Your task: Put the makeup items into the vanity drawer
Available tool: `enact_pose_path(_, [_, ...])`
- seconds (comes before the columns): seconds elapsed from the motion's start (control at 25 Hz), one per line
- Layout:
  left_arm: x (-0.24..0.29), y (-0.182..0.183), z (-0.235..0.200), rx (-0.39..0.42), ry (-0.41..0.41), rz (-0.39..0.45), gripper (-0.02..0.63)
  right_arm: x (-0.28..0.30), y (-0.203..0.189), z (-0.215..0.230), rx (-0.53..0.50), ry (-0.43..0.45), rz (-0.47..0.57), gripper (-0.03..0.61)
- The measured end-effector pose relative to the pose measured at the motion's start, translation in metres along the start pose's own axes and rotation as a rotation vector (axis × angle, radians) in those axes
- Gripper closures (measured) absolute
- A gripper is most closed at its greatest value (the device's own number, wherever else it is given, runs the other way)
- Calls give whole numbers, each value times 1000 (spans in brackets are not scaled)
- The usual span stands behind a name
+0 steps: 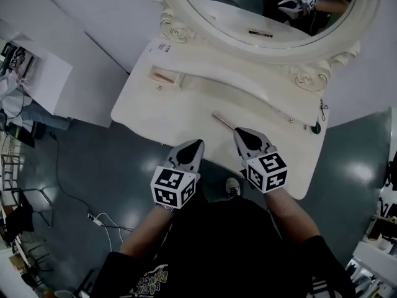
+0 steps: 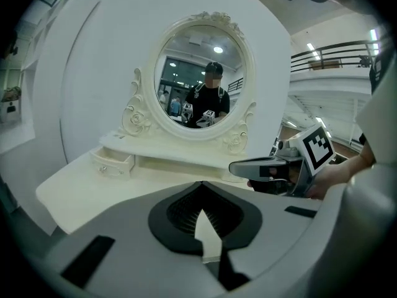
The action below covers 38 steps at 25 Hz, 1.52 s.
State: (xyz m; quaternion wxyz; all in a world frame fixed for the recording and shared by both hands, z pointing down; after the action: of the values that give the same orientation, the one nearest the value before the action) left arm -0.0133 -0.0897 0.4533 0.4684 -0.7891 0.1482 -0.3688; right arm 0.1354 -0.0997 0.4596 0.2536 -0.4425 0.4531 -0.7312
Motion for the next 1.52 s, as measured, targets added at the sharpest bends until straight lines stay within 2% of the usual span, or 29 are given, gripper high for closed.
enact_pose_path(0.36, [20, -3, -15, 12, -40, -27, 616, 24, -17, 11, -8, -38, -53, 549])
enact_pose_path(0.84, [21, -22, -36, -23, -45, -68, 617, 58, -53, 22, -77, -50, -179, 545])
enact_pose_path(0.92, [21, -24, -38, -27, -46, -75, 617, 63, -58, 25, -89, -48, -203, 522])
enact_pose_path(1.0, [21, -27, -40, -28, -47, -81, 616, 68, -63, 29, -98, -50, -226, 457])
enact_pose_path(1.24, [15, -32, -47, -33, -44, -94, 616, 83, -81, 37, -131, -54, -303, 419])
enact_pose_path(1.52, [15, -34, -55, -40, -40, -99, 616, 98, -97, 51, -163, -67, -372, 413])
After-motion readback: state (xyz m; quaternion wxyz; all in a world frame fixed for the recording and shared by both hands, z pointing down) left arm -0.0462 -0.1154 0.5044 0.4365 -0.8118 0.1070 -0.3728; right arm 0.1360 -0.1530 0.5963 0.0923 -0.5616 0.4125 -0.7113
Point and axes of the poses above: the fingertips, and each gripper's own axes: x forward along the fingers, z to its right, y out of its top, the point moved 4 cm from there along -x, backward along the fingers, and after that the axes turned 3 degrees about -x, right-handed, at the moved point
